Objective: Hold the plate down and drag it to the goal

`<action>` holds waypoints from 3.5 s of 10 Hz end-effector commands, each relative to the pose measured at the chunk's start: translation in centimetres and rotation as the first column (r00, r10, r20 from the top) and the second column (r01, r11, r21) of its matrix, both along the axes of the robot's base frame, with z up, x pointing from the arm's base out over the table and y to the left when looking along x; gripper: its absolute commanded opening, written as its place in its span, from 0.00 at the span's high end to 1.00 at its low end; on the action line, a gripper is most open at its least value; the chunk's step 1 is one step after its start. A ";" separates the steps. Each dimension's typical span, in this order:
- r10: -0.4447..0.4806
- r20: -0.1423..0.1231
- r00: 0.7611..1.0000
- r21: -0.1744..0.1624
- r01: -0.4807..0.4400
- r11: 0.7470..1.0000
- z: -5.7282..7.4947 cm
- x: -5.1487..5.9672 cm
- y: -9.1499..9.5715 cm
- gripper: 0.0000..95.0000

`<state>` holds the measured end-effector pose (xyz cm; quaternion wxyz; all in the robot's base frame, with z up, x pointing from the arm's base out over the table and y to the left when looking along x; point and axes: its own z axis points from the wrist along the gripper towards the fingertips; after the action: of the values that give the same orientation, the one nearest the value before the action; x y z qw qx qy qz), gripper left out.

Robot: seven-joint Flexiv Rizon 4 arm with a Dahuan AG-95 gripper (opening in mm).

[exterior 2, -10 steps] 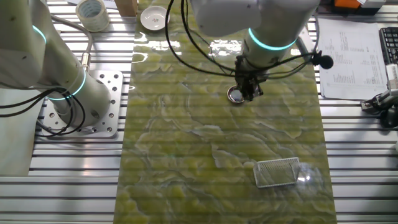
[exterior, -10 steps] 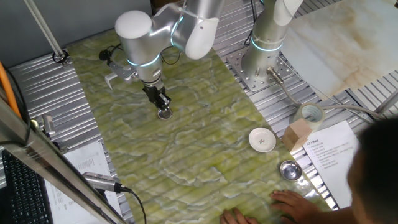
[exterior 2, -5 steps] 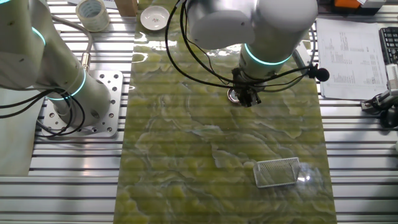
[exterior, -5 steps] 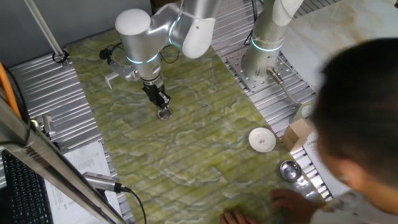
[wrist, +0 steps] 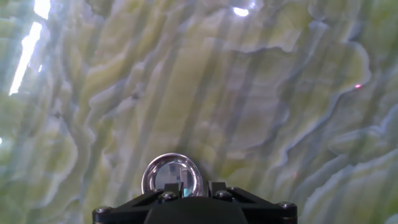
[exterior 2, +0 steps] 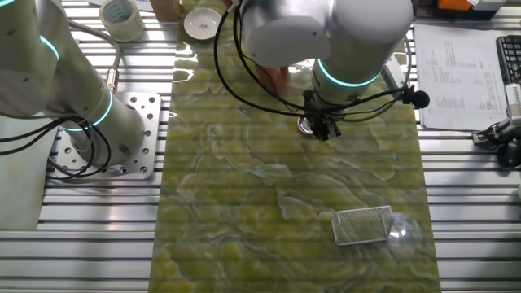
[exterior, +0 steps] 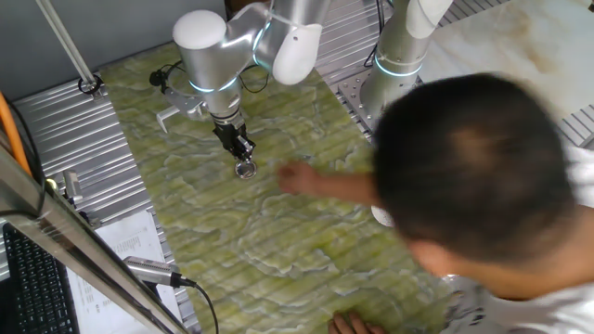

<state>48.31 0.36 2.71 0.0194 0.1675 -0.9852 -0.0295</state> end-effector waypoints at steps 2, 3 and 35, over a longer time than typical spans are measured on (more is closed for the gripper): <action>-0.011 -0.026 1.000 0.013 0.012 1.000 -0.1 0.0 0.1 0.80; -0.027 -0.034 0.999 0.011 0.027 1.000 -0.1 0.0 0.1 0.80; -0.048 -0.013 0.999 0.018 0.048 0.999 -0.9 0.4 -0.5 1.00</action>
<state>48.67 -0.18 1.90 0.0229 0.1442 -0.9886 -0.0379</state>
